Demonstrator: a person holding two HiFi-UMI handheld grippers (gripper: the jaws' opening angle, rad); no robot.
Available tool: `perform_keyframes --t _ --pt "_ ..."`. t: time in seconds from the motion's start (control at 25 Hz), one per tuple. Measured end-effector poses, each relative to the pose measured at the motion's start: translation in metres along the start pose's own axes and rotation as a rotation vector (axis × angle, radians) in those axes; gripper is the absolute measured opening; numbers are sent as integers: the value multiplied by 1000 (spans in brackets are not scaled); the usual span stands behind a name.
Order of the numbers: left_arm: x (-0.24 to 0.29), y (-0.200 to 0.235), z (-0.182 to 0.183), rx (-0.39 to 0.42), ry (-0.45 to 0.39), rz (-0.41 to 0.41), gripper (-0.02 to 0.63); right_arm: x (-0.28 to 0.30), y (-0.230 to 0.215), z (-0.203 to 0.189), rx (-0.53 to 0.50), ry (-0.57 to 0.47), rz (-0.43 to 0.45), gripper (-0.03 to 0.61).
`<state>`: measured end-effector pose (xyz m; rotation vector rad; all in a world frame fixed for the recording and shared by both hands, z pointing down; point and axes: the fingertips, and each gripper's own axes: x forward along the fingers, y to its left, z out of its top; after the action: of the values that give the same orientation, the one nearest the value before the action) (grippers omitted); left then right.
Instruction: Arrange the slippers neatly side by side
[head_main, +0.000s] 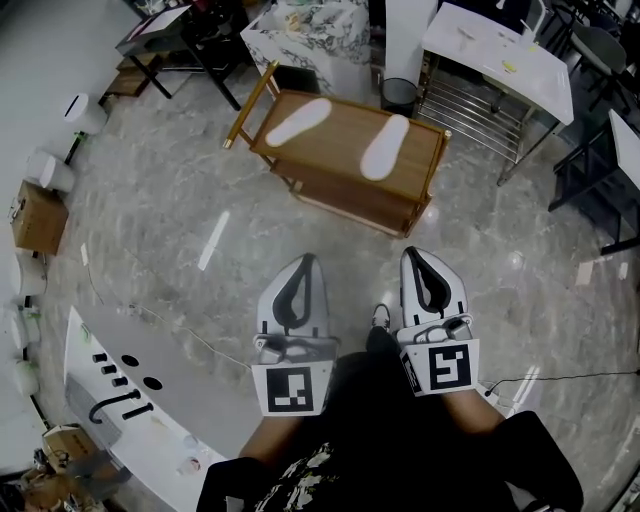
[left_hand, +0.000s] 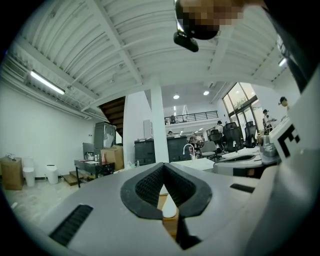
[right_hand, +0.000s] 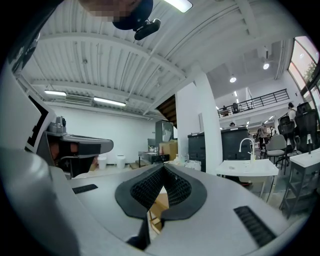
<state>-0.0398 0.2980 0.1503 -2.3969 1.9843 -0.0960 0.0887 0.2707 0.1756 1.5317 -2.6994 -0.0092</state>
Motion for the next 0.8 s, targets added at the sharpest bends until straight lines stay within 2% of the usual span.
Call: perform_keyframes --t 0.16,0.52,0.8 --pt "17 8 -2 20 10 26 3 18 -13 0 4 -7 5 -3" --pt "56 13 -7 4 7 68 3 47 -50 -5 -13 -6 8 -3" --pt "67 14 -14 14 18 121 3 63 -70 -8 -11 -14 29 -3"
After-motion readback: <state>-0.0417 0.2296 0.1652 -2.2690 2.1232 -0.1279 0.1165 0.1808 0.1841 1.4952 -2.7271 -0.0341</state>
